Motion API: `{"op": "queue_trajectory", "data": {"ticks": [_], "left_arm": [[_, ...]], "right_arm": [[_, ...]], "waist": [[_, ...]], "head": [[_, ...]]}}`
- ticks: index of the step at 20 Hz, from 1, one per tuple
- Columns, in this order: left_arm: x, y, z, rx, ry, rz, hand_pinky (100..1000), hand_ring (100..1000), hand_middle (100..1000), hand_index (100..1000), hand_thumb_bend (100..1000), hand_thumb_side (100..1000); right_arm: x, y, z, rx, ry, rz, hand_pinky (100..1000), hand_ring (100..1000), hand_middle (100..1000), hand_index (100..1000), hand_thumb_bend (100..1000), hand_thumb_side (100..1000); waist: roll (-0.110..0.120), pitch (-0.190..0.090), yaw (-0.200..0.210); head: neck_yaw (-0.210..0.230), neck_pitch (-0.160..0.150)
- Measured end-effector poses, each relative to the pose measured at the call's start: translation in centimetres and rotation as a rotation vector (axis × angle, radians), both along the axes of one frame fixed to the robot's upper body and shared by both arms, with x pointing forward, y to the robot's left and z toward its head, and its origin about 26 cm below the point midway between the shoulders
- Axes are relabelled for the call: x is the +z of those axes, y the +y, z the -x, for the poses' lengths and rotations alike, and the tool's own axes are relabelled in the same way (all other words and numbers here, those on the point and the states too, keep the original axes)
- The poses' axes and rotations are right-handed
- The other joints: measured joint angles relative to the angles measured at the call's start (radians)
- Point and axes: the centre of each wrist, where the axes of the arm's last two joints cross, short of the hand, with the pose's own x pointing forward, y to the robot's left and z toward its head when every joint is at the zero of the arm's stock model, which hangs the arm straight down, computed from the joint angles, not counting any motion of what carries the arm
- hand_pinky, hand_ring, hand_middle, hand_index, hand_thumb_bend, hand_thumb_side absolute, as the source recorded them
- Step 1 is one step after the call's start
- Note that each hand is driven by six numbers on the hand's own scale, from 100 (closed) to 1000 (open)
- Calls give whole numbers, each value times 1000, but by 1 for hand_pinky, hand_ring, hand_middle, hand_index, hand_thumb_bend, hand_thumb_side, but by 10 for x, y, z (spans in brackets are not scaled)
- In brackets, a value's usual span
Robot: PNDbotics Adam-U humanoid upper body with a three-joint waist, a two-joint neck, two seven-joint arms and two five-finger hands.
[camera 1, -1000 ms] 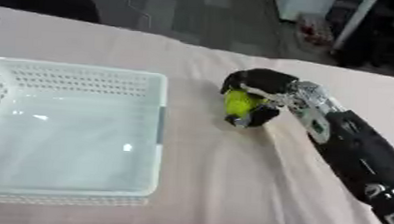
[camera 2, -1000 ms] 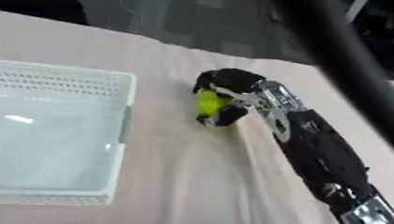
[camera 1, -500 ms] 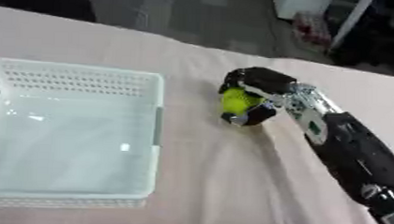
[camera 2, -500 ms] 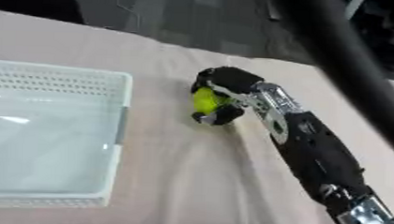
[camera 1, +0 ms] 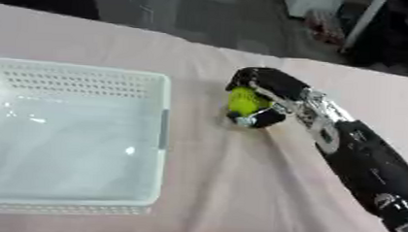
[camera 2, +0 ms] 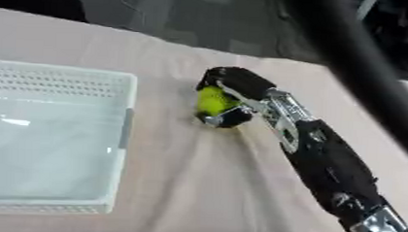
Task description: Pick up objects on the table and place them in the box.
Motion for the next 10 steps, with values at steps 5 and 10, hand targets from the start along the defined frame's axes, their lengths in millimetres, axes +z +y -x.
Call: {"op": "queue_trajectory", "data": {"ticks": [5, 10], "left_arm": [[1, 1, 0, 5, -1, -7, 760, 675, 861, 814, 235, 799], [1, 3, 0, 9, -3, -14, 761, 676, 860, 813, 238, 795]], "right_arm": [[8, 8, -1, -14, -7, -19, 100, 100, 100, 100, 100, 311], [12, 17, 0, -36, 10, -27, 100, 100, 100, 100, 100, 305]], "waist": [[0, 0, -9], [0, -2, -18]], "head": [[0, 0], [0, -7]]}}
